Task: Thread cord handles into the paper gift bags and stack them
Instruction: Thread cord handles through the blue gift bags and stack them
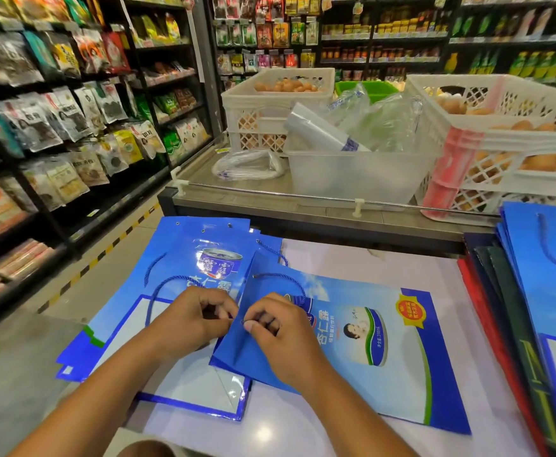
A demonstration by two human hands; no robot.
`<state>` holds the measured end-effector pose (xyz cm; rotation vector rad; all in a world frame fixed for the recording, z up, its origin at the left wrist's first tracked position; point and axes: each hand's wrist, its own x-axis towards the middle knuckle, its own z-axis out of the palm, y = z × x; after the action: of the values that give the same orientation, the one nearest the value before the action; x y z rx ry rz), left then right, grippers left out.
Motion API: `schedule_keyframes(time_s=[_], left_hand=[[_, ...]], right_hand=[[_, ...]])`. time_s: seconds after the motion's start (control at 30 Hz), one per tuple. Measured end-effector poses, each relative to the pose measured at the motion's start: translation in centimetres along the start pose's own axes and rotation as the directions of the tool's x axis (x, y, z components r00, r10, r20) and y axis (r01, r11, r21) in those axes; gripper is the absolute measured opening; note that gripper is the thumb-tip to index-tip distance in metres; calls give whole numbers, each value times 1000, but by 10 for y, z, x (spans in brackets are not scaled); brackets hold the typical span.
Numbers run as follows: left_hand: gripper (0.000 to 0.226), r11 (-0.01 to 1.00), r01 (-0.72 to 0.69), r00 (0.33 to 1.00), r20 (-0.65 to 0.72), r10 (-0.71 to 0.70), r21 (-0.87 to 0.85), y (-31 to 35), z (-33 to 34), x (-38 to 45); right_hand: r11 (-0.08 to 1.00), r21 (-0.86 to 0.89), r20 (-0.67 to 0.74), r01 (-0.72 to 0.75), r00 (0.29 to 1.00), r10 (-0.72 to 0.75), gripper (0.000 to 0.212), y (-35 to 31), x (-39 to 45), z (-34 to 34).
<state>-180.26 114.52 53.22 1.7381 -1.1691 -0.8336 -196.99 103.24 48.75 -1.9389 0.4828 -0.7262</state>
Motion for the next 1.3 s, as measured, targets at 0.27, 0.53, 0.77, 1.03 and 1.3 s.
schedule_keyframes(time_s=[0.27, 0.53, 0.77, 1.03, 1.3], left_hand=[[16, 970, -63, 987, 160, 26, 233, 17, -9, -1], [15, 998, 15, 992, -124, -23, -68, 27, 15, -27], [29, 891, -63, 955, -233, 185, 449, 27, 36, -43], [29, 982, 40, 881, -471, 52, 183, 55, 24, -39], [20, 984, 55, 852, -506, -135, -170, 86, 17, -45]], right_hand=[[1000, 13, 8, -6, 1000, 6, 10, -3, -4, -2], [999, 19, -14, -28, 1000, 28, 13, -5, -6, -3], [987, -136, 37, 81, 996, -77, 14, -10, -8, -1], [891, -423, 233, 167, 970, -71, 82, -67, -36, -49], [656, -755, 173, 8, 967, 187, 95, -59, -105, -113]])
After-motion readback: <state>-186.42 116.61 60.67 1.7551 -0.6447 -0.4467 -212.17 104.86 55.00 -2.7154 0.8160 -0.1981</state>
